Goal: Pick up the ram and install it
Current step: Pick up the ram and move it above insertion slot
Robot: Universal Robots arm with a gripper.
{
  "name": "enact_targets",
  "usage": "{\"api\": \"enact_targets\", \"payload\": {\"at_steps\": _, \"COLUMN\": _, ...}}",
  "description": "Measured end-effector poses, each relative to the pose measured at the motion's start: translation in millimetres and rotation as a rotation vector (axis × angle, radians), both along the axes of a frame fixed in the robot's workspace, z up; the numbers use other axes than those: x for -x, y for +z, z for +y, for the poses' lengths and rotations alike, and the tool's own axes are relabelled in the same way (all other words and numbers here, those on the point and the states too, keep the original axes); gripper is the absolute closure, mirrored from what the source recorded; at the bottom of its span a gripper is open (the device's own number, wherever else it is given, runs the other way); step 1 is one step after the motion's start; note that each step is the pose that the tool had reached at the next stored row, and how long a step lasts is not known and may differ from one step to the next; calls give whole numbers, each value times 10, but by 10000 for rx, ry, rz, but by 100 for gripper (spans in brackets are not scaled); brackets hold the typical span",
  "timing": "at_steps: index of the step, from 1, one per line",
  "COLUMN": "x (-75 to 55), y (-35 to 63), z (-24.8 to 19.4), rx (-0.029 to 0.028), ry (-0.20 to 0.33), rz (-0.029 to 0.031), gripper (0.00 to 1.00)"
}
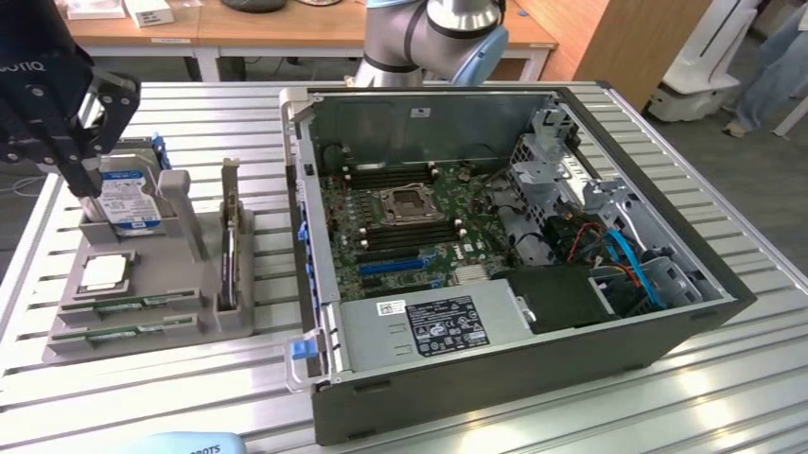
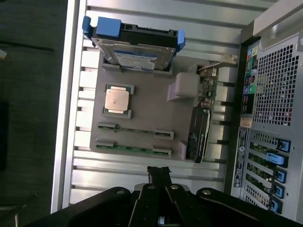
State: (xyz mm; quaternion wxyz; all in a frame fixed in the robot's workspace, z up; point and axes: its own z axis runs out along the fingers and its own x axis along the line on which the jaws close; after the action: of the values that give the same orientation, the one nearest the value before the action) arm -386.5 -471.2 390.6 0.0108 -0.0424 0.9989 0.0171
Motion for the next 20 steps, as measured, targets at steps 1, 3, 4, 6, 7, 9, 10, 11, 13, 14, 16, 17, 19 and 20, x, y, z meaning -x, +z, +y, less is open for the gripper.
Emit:
{"api": "enact_targets", "payload": {"at_steps": 1, "x": 0, "y": 0, "z": 0, "rx": 8, "ry": 111, "rz": 1, "gripper": 90}}
{"api": "enact_targets", "payload": {"at_steps": 3, "x": 0, "y": -1, "z": 0, "rx": 20, "ry": 354, "rz": 0, "gripper": 90}}
{"api": "enact_targets", "payload": {"at_steps": 4, "x": 0, "y": -1, "z": 0, "rx": 27, "ry": 476, "rz": 0, "gripper": 90}}
{"api": "enact_targets", "payload": {"at_steps": 6, "x": 0, "y": -1, "z": 0, "rx": 37, "ry": 711, "rz": 0, "gripper": 90}}
{"api": "enact_targets", "payload": {"at_steps": 7, "x": 0, "y": -1, "z": 0, "rx": 43, "ry": 831, "rz": 1, "gripper": 90}}
{"api": "enact_targets", "payload": {"at_steps": 9, "x": 0, "y": -1, "z": 0, "rx": 61, "ry": 1087, "rz": 0, "gripper": 90}}
{"api": "enact_targets", "payload": {"at_steps": 10, "x": 0, "y": -1, "z": 0, "rx": 74, "ry": 1214, "rz": 1, "gripper": 90}}
{"api": "enact_targets", "payload": {"at_steps": 11, "x": 0, "y": -1, "z": 0, "rx": 89, "ry": 1338, "rz": 2, "gripper": 90}}
{"api": "enact_targets", "payload": {"at_steps": 13, "x": 0, "y": -2, "z": 0, "rx": 120, "ry": 1593, "rz": 2, "gripper": 90}}
{"api": "enact_targets", "payload": {"at_steps": 14, "x": 0, "y": -2, "z": 0, "rx": 137, "ry": 1717, "rz": 2, "gripper": 90}}
{"api": "enact_targets", "payload": {"at_steps": 16, "x": 0, "y": -2, "z": 0, "rx": 173, "ry": 1974, "rz": 5, "gripper": 90}}
{"api": "enact_targets", "payload": {"at_steps": 17, "x": 0, "y": -1, "z": 0, "rx": 189, "ry": 2096, "rz": 5, "gripper": 90}}
{"api": "enact_targets", "payload": {"at_steps": 19, "x": 0, "y": -2, "z": 0, "rx": 214, "ry": 2333, "rz": 6, "gripper": 90}}
{"api": "enact_targets", "payload": {"at_steps": 20, "x": 0, "y": -1, "z": 0, "rx": 221, "ry": 2450, "rz": 6, "gripper": 90}}
